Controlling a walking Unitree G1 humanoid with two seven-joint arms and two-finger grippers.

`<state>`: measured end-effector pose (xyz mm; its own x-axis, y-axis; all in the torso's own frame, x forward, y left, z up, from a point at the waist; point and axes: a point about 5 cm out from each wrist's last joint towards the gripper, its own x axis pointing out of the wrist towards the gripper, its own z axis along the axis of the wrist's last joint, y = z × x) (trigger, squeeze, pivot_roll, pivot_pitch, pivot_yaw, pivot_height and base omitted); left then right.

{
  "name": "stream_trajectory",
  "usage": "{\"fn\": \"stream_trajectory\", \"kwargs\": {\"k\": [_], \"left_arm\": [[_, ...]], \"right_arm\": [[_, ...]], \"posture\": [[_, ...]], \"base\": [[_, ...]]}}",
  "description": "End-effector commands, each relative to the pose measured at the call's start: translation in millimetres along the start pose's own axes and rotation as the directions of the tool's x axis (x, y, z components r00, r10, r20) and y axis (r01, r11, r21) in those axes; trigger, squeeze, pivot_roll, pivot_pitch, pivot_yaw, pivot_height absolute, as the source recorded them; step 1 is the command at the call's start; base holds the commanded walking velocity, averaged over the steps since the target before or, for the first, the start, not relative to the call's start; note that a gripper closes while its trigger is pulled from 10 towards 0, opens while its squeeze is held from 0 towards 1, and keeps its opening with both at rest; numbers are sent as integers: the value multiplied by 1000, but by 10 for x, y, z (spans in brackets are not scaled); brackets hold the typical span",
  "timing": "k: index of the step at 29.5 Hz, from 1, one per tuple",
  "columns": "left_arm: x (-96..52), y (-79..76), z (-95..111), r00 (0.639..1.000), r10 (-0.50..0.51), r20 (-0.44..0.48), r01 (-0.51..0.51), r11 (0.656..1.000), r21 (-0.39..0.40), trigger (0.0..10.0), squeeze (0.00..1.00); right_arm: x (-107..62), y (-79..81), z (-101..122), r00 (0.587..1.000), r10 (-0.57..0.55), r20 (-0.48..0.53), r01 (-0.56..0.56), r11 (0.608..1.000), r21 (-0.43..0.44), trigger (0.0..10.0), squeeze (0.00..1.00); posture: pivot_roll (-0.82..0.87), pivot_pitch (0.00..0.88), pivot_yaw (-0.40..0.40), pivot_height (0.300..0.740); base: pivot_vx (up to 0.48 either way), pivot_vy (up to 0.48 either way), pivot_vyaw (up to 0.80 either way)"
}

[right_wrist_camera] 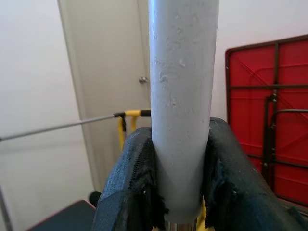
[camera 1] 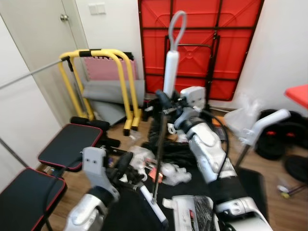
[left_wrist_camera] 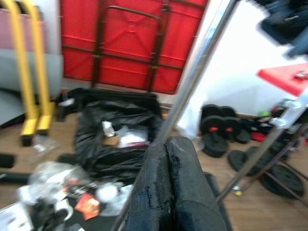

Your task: Sweep floor

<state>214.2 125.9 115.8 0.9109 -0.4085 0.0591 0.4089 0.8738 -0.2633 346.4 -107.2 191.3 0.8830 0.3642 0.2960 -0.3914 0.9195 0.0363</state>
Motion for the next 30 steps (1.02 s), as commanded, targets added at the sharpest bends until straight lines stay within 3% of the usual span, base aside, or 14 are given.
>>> {"fn": "stream_trajectory", "kwargs": {"k": [1,5,10,13,16,30], "left_arm": [[-19,39,26,1000,17,-11,-16,999,30,10000,0],[-50,53,38,999,43,-21,-43,999,24,10000,0],[-120,191,35,991,128,-25,-127,991,49,10000,0],[-249,422,-58,969,239,-62,-234,969,78,10000,0],[-369,551,-80,949,307,-78,-299,949,97,10000,0],[-533,483,-40,943,321,-94,-312,945,101,10000,0]], "right_arm": [[69,49,92,999,12,38,-13,1000,9,10000,0],[95,-18,67,999,-18,30,17,999,41,10000,0],[70,-73,-8,1000,-7,-2,7,1000,23,10000,0],[-20,-167,-112,999,11,-45,-11,1000,2,10000,0],[-101,-270,-144,999,1,-52,0,1000,9,10000,0],[18,-367,34,997,-35,64,31,997,64,10000,0]], "posture": [[-86,30,-1,740],[-77,54,-4,740],[-70,78,-10,740],[-74,92,-14,740],[-67,110,-11,740],[-35,169,5,740]], "base": [[337,0,0],[0,0,0],[0,0,0],[0,0,0],[0,0,0],[0,0,0]]}}
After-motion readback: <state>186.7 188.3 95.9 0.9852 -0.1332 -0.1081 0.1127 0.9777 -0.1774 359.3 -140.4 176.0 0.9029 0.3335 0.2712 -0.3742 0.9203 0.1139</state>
